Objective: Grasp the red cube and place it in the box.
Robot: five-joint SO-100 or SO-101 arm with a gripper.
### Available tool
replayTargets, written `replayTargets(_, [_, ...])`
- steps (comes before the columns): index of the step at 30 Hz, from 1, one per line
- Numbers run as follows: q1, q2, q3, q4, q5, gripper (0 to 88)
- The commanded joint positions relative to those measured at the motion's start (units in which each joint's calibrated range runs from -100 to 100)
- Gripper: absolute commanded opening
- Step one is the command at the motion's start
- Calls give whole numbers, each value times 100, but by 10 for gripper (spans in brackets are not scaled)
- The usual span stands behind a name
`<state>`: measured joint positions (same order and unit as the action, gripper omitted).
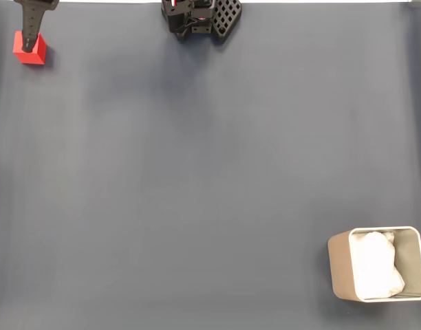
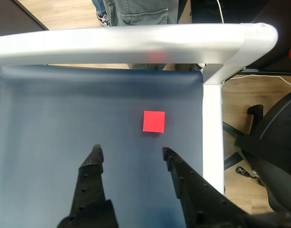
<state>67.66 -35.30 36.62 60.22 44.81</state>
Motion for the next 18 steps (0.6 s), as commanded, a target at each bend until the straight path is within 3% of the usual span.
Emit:
replayTargets(1, [102, 73, -186, -170, -39, 320])
replayTargets(18, [237, 705, -122, -989, -49, 389])
